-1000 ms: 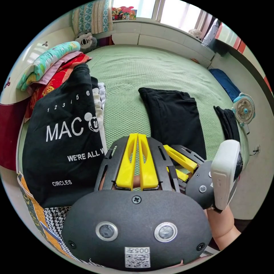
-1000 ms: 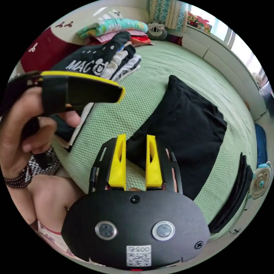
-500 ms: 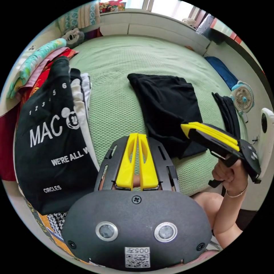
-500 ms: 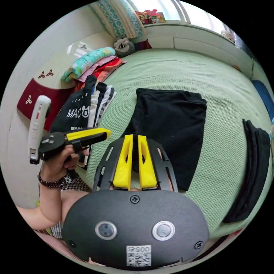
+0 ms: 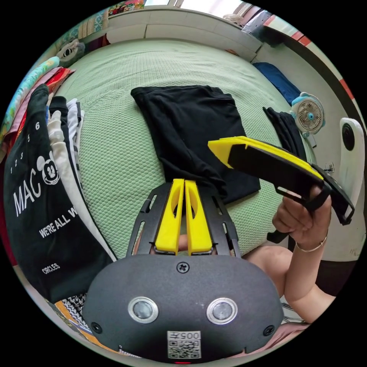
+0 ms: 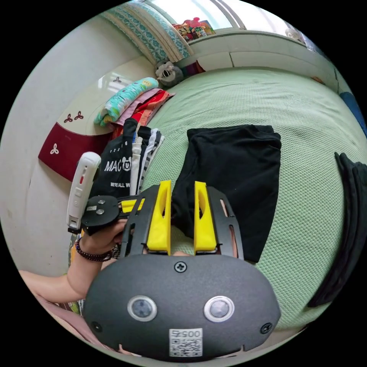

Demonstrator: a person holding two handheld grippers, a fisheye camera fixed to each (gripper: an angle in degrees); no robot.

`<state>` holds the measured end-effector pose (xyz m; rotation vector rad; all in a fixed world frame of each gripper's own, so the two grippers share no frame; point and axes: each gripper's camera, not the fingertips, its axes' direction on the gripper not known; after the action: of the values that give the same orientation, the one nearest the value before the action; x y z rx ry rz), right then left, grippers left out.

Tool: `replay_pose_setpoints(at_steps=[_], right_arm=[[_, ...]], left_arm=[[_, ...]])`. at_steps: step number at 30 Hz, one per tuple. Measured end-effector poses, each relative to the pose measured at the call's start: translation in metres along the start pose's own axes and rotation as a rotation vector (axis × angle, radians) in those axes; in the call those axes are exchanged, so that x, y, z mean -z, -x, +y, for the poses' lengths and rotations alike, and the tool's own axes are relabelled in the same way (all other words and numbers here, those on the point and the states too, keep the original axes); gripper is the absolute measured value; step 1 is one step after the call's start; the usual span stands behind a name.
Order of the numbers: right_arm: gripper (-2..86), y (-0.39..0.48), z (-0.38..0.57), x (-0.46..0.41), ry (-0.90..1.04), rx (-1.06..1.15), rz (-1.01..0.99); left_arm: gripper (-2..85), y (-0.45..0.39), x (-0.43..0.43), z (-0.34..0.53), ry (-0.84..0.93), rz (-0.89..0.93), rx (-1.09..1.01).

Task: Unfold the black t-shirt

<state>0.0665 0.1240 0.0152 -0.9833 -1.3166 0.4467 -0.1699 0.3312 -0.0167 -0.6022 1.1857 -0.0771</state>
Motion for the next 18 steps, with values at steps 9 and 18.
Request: replay_pose_setpoints(at_steps=[9, 18], right_arm=[[11.5, 0.004, -0.008, -0.028, 0.117, 0.059, 0.025], [11.4, 0.017, -0.011, -0.048, 0.168, 0.112, 0.146]], left_arm=[[-0.3, -0.007, -0.015, -0.005, 0.003, 0.034, -0.031], [-0.3, -0.009, -0.028, -0.012, 0.006, 0.007, -0.054]])
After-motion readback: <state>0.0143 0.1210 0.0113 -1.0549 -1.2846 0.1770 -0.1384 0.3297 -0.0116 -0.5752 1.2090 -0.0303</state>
